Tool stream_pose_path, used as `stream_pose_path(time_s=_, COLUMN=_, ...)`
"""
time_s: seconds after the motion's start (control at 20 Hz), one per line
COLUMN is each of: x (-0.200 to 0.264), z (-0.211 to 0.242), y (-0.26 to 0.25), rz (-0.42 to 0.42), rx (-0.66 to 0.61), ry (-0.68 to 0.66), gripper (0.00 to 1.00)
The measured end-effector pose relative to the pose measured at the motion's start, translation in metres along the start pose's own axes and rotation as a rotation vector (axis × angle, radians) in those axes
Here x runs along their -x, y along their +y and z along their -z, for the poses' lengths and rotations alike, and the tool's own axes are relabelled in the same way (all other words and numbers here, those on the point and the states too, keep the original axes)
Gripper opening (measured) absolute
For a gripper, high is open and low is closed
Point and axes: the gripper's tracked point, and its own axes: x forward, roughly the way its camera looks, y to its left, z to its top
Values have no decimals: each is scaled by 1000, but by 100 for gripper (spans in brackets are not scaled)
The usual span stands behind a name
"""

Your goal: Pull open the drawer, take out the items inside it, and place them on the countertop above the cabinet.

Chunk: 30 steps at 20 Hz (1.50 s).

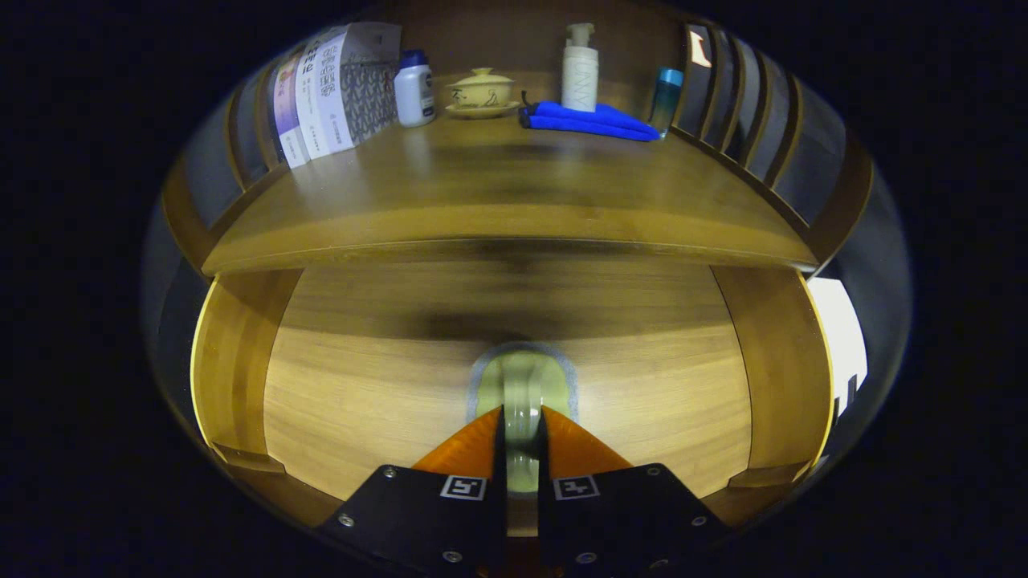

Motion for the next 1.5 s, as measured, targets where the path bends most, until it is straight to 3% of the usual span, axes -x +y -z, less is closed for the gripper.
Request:
stream_pose_path(time_s=0.3, x=51, z=-21, y=-1, rz=-29, rx=-55, ry=-180, gripper=14)
stream_pose_path(time_s=0.45, x=85, z=-51, y=-6, rz=-8, rx=-46, ry=-287, gripper=14)
stream_pose_path(time_s=0.7, x=117, z=-108, y=-3, rz=-54, rx=-12, ry=-481, gripper=14)
stream_pose_path(time_s=1.25, x=91, z=-188, y=10, rz=-105, rx=-3, ry=-532, gripper=14)
stream_pose_path(time_s=1.5, x=62, z=-201, y=20, rz=-141, rx=-5, ry=-508, gripper=14)
